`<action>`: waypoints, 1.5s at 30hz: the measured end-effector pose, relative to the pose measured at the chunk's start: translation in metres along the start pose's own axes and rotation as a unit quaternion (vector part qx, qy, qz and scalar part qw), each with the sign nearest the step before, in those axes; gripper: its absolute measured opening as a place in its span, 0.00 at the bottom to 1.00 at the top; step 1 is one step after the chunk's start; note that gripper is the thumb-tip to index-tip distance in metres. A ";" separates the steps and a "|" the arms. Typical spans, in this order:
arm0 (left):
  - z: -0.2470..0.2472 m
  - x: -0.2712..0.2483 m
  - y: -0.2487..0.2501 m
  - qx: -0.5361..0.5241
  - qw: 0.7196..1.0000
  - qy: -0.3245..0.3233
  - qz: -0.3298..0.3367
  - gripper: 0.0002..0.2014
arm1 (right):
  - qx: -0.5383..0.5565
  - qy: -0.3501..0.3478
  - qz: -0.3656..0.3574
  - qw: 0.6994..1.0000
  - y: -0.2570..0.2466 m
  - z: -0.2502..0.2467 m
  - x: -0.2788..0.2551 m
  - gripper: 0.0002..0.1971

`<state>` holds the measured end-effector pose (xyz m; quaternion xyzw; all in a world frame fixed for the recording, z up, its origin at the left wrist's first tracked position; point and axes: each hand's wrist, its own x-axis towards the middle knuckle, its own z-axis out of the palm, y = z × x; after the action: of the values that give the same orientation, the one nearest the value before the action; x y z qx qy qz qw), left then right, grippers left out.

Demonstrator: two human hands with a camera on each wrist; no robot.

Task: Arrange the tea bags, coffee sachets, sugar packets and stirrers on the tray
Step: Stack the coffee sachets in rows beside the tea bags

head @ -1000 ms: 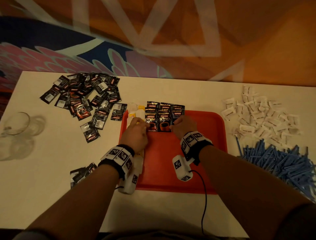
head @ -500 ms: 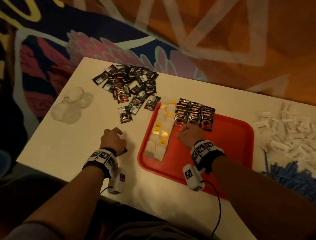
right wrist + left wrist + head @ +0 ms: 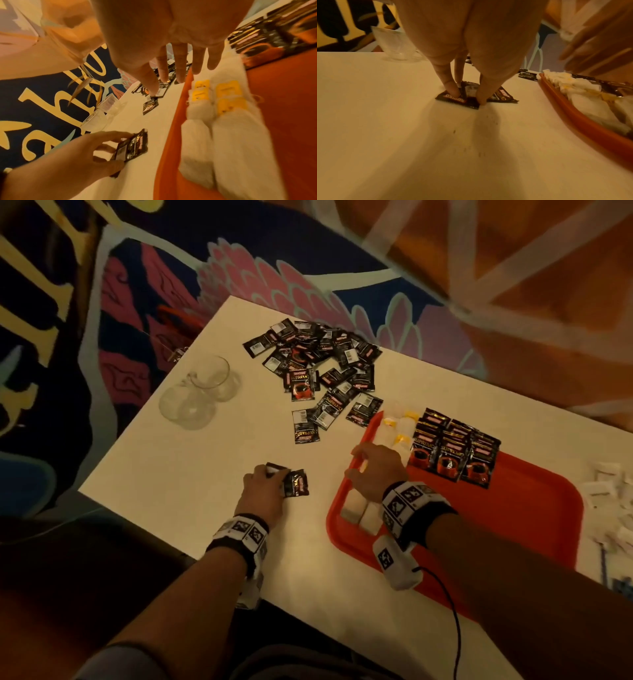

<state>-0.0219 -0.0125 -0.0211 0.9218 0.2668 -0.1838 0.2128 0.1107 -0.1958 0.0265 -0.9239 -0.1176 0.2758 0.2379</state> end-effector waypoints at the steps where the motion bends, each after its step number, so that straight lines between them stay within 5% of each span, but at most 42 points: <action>1: -0.004 0.009 0.003 0.000 1.000 -0.002 0.016 0.28 | -0.013 0.000 0.002 1.000 -0.010 0.001 0.007 0.20; 14: -0.106 0.165 0.023 0.092 0.975 -0.077 0.189 0.43 | -0.128 -0.048 0.049 0.989 -0.070 0.001 0.144 0.48; 18: -0.119 0.203 0.029 0.178 0.949 -0.134 0.224 0.47 | -0.172 -0.091 0.067 0.979 -0.075 0.010 0.157 0.47; 22: -0.108 0.196 0.025 0.232 0.926 -0.130 0.267 0.46 | -0.165 -0.049 0.054 0.984 -0.077 0.034 0.127 0.41; 26: -0.095 0.160 0.005 0.197 0.937 -0.105 0.269 0.43 | -0.143 -0.046 0.041 0.988 -0.081 0.052 0.095 0.38; 33: -0.078 0.110 -0.039 0.185 0.948 -0.175 0.189 0.66 | -0.106 -0.030 0.012 0.994 -0.086 0.053 0.067 0.36; 36: -0.071 0.100 -0.040 0.195 0.949 -0.178 0.174 0.61 | -0.137 -0.086 0.065 0.985 -0.082 0.042 0.080 0.47; 38: -0.073 0.102 -0.034 0.151 0.960 -0.155 0.178 0.48 | -0.157 -0.135 0.067 0.976 -0.083 0.042 0.085 0.52; 40: -0.078 0.106 -0.029 0.116 0.966 -0.126 0.196 0.36 | -0.146 -0.127 0.053 0.980 -0.087 0.050 0.083 0.49; 45: -0.081 0.119 -0.039 0.145 0.958 -0.087 0.231 0.35 | -0.071 -0.062 0.028 0.995 -0.090 0.071 0.064 0.37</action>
<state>0.0683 0.1065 -0.0181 0.9596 -0.0027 -0.2464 0.1355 0.1156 -0.0698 -0.0091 -0.9223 -0.1259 0.3303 0.1561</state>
